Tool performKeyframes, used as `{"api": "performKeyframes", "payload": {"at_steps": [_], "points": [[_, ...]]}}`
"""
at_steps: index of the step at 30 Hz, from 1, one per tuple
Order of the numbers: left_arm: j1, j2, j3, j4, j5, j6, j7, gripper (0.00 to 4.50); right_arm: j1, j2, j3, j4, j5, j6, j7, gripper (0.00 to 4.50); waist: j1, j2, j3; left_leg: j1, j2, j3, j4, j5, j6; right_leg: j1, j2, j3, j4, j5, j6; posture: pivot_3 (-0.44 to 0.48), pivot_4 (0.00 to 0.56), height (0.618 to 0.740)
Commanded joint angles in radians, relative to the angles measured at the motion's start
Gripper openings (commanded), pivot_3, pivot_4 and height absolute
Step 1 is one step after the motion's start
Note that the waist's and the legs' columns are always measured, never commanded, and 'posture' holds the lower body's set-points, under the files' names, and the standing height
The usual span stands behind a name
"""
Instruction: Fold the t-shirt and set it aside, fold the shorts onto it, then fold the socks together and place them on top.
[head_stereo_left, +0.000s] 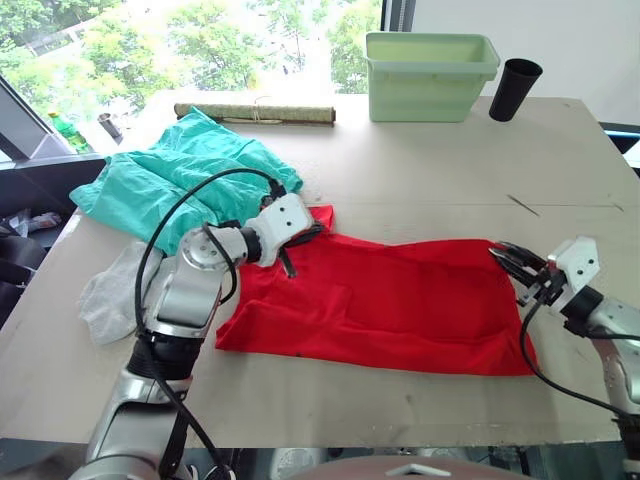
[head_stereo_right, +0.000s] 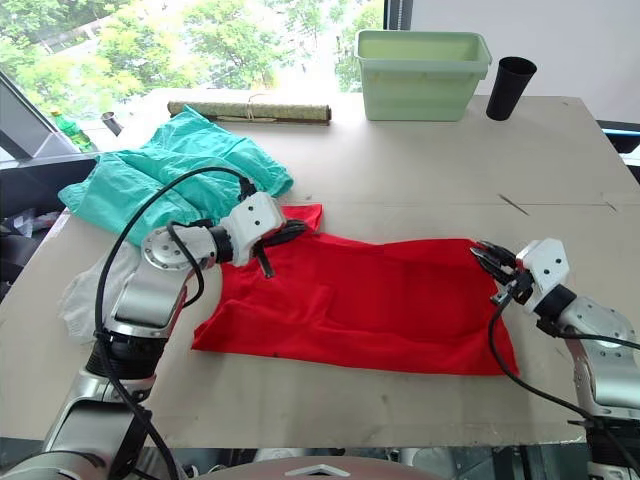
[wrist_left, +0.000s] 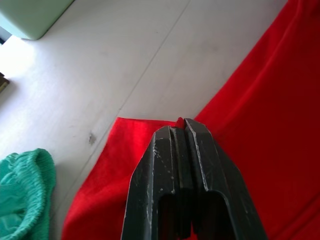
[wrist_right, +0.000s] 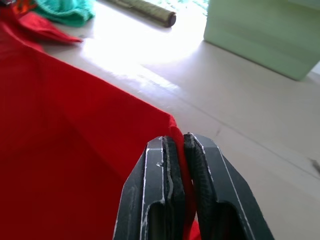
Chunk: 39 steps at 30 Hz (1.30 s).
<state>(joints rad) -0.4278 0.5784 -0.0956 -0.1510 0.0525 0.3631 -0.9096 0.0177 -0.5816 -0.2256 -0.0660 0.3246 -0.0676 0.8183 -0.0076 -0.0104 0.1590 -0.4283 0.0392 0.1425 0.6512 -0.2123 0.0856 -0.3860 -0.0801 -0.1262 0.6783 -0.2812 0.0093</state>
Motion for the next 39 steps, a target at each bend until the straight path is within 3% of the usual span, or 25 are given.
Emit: {"api": "performKeyframes", "payload": {"at_steps": [1,12,13,15,18,22,23,34,39], "points": [[0.026,0.024,-0.008,-0.084,-0.022,0.025,-0.001,0.0,0.018,-0.012,-0.001,-0.039,-0.009,-0.058,0.019,0.41,0.0,0.0,0.0,0.0,0.0,0.0,0.0,0.0,0.0,0.0,0.0,0.0,0.0,0.0,0.0,0.0,0.15,0.737],[0.138,0.1,-0.057,-0.193,-0.063,0.131,-0.043,0.0,0.079,-0.077,0.017,-0.09,-0.024,0.029,0.035,0.41,0.007,0.0,0.0,0.0,0.0,0.0,-0.001,0.0,0.0,0.0,-0.001,0.0,0.0,0.0,0.0,0.0,0.15,0.737],[0.141,0.104,-0.06,-0.192,-0.065,0.133,-0.042,0.0,0.088,-0.089,0.018,-0.099,-0.017,0.051,0.047,0.65,0.01,0.0,0.0,0.0,0.0,-0.001,-0.001,0.0,0.0,0.0,-0.001,0.0,0.0,0.0,0.0,0.0,0.15,0.737],[0.152,0.113,-0.067,-0.187,-0.061,0.13,-0.035,0.77,0.105,-0.113,0.012,-0.112,0.001,0.086,0.072,1.21,0.012,0.0,0.0,0.0,0.0,-0.001,-0.001,0.0,0.0,0.0,-0.001,0.0,-0.001,0.0,0.0,0.0,0.15,0.737],[0.174,0.122,-0.069,-0.177,-0.061,0.113,-0.03,2.0,0.123,-0.136,-0.009,-0.129,0.035,0.121,0.1,2.6,0.017,0.0,0.0,0.0,0.0,-0.001,-0.001,0.0,0.0,0.0,-0.001,0.0,-0.001,0.0,-0.001,0.0,0.15,0.737],[0.212,0.139,-0.073,-0.184,-0.069,0.104,-0.041,4.1,0.156,-0.182,-0.036,-0.161,0.108,0.19,0.164,4.5,0.02,0.001,0.0,0.0,0.0,-0.001,-0.001,0.0,0.0,0.0,-0.001,0.0,-0.001,0.0,-0.001,0.0,0.15,0.737],[0.222,0.143,-0.073,-0.192,-0.076,0.107,-0.046,4.42,0.163,-0.195,-0.041,-0.167,0.12,0.207,0.176,4.5,0.02,0.001,-0.001,0.0,0.0,-0.001,-0.001,0.0,0.0,0.0,-0.002,0.0,-0.001,0.0,-0.001,0.0,0.15,0.737],[0.298,0.215,-0.044,-0.277,-0.184,0.146,-0.101,4.42,0.156,-0.275,-0.105,-0.18,0.226,0.343,0.249,4.5,0.021,0.003,-0.002,0.0,0.0,-0.001,-0.003,-0.001,0.0,0.0,-0.003,0.0,-0.003,0.0,-0.001,0.0,0.15,0.737],[0.232,0.246,0.076,-0.29,-0.387,0.227,-0.198,4.42,0.123,-0.242,-0.068,-0.219,0.222,0.388,0.19,4.5,0.021,0.003,-0.002,0.0,0.0,-0.001,-0.003,-0.001,-0.001,-0.001,-0.003,-0.001,-0.003,0.0,-0.001,0.0,0.15,0.737]]}}
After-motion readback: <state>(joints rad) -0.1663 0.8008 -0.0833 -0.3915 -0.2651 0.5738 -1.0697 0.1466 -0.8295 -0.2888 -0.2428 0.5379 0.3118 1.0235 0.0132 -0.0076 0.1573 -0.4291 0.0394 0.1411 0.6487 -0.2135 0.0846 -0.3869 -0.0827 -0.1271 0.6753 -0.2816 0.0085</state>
